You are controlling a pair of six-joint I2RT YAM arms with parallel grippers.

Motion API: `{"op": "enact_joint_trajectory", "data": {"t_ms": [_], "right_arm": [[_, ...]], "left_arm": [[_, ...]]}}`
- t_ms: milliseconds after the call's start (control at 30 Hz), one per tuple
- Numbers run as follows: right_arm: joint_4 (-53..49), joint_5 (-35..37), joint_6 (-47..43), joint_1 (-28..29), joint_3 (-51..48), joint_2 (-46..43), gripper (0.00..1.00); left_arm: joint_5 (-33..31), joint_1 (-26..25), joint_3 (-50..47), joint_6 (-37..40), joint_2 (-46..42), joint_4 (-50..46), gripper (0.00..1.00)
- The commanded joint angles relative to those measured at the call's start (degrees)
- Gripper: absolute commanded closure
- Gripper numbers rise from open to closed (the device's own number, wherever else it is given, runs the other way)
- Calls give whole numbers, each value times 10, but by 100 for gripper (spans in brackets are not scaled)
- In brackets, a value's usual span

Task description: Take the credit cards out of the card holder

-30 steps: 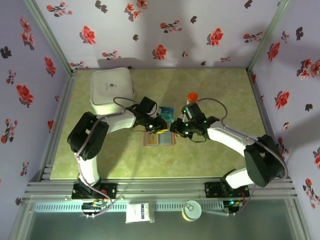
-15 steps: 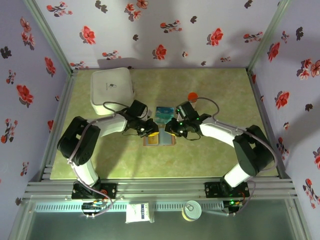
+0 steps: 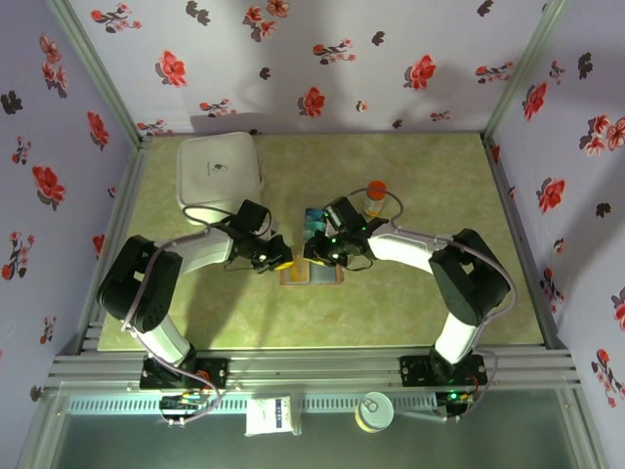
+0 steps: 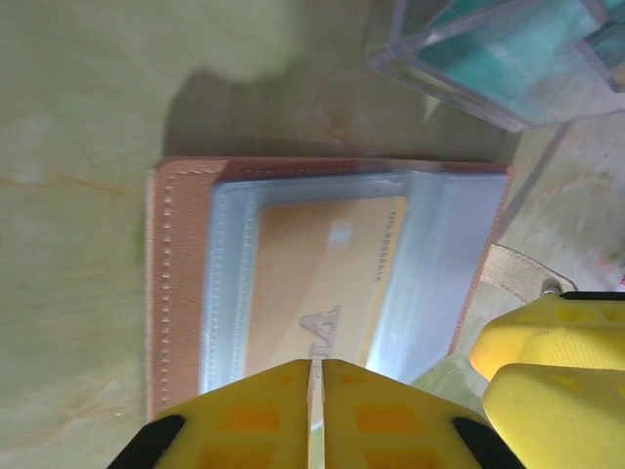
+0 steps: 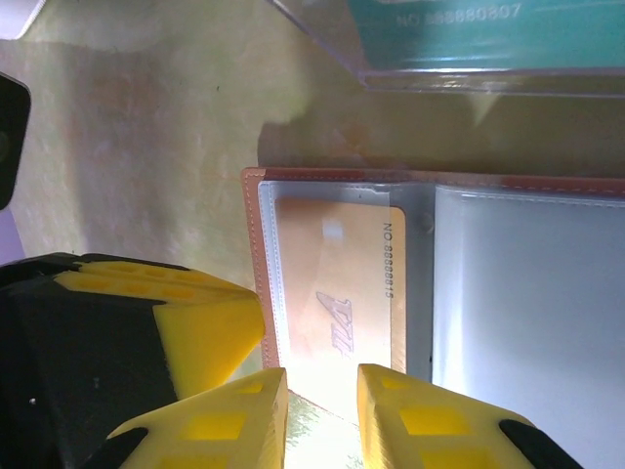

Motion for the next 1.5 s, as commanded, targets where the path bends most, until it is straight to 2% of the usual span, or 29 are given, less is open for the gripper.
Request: {"op": "enact_joint_trajectory", "data": {"t_ms": [0, 733, 1133, 1467], "right_arm": [[16, -9, 9, 6, 16, 17, 74], [31, -20, 8, 11, 19, 63, 76], [-44, 34, -33, 16, 30, 61, 76], [-55, 52, -40, 17, 32, 45, 77]], "left_arm": [[-10, 6, -6, 26, -10, -18, 91], [-18, 8, -12, 39, 33, -18, 100], [-20, 8, -14, 40, 30, -21, 99], [-22, 8, -14, 38, 24, -19, 99]]}}
